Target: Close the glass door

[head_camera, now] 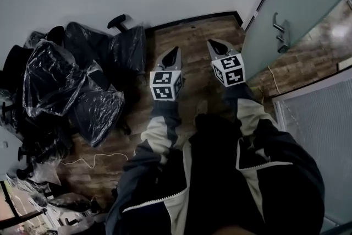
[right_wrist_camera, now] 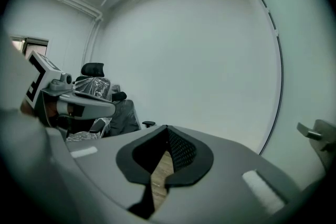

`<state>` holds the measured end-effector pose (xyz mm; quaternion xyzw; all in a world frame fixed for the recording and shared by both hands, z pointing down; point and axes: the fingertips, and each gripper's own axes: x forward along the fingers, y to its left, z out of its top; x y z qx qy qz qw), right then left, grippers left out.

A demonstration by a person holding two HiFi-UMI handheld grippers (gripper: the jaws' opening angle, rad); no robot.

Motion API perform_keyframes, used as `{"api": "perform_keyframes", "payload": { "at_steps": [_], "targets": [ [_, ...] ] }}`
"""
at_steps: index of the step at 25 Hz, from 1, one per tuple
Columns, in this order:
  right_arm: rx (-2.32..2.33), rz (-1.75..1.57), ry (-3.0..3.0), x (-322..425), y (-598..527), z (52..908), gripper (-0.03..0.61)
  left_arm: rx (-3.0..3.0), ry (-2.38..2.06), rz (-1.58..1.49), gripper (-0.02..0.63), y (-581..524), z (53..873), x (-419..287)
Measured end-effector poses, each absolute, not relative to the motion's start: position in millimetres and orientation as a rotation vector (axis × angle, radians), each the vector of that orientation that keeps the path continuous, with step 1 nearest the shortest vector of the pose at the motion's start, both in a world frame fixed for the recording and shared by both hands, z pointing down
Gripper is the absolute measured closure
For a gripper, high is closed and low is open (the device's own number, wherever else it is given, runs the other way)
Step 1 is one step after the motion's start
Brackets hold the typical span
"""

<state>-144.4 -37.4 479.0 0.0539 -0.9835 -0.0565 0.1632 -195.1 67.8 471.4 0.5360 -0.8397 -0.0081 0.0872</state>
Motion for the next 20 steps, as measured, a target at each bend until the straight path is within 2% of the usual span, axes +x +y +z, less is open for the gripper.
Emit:
{"api": "perform_keyframes", "payload": {
  "at_steps": [5, 9, 14, 20],
  "targets": [
    [0.125, -0.142, -2.828, -227.6, -92.5, 483.0, 0.574, 1.572, -2.514, 0.014, 0.612, 16.0, 470.3, -272.2],
    [0.170, -0.151, -2.834, -265.1, -146.7, 475.5, 0.574, 1.616, -2.491, 0.015, 0.612, -42.6, 462.0, -312.6],
    [0.375, -0.112, -2.826, -268.5, -226.1, 462.3, 0.574, 1.756, -2.393, 0.019, 0.612, -119.4, 454.4, -332.6],
    [0.687, -0.055, -2.752, -234.3, -299.9, 457.8, 0.574, 2.027, -2.148, 0.039, 0.612, -217.5, 450.1, -315.0]
  ]
}}
